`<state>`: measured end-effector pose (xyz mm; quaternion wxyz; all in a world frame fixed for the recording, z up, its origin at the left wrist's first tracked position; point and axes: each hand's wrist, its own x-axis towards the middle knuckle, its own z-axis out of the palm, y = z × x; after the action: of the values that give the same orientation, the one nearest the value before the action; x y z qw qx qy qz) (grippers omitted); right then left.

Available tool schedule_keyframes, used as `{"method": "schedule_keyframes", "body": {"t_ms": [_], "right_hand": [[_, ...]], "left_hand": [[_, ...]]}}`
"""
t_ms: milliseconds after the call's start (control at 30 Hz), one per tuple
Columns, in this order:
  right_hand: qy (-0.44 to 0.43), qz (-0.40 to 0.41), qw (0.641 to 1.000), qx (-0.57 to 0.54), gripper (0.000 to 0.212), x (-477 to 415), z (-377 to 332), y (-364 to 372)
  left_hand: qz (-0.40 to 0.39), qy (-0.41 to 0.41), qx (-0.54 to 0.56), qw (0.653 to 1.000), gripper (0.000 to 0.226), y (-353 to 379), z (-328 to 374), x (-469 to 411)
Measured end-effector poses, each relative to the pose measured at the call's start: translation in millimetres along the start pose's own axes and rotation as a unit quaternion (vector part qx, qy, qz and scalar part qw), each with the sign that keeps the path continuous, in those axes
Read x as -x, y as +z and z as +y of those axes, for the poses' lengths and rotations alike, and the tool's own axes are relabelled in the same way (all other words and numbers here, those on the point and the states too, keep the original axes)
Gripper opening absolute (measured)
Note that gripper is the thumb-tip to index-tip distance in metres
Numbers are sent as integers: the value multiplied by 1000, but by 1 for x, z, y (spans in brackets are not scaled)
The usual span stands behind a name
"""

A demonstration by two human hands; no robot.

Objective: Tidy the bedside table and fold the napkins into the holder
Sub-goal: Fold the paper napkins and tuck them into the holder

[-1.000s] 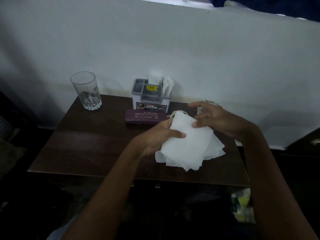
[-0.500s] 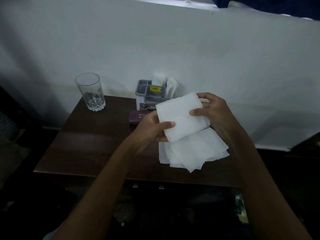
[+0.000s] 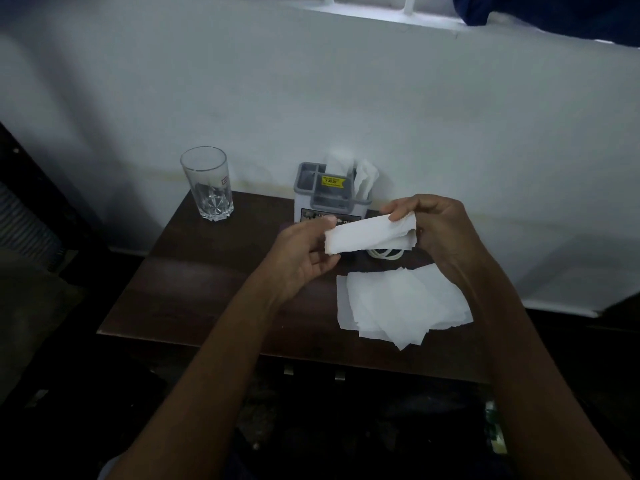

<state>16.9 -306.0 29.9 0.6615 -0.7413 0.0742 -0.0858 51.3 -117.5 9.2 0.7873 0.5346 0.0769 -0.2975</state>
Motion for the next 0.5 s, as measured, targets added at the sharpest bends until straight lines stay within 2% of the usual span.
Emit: {"method": "schedule_keyframes", "body": {"t_ms": [67, 167, 267, 333, 400, 500], "right_hand": [[22, 12, 999, -20, 48, -1, -1, 5], [75, 58, 992, -84, 24, -2, -1, 14], [132, 53, 986, -84, 22, -1, 4, 24], [126, 36, 991, -17, 17, 2, 5, 32], [106, 47, 993, 39, 25, 5, 6, 38], [104, 78, 991, 18, 28, 5, 6, 44]], "left_hand": [[34, 34, -17, 999, 12, 0, -2, -2], [76, 76, -42, 993, 17, -1, 0, 0], [101, 105, -67, 987, 24, -3, 0, -1], [117, 122, -81, 982, 26, -5, 0, -2], [129, 137, -78, 979, 25, -8, 0, -5], [176, 152, -51, 971, 28, -12, -1, -10]]}}
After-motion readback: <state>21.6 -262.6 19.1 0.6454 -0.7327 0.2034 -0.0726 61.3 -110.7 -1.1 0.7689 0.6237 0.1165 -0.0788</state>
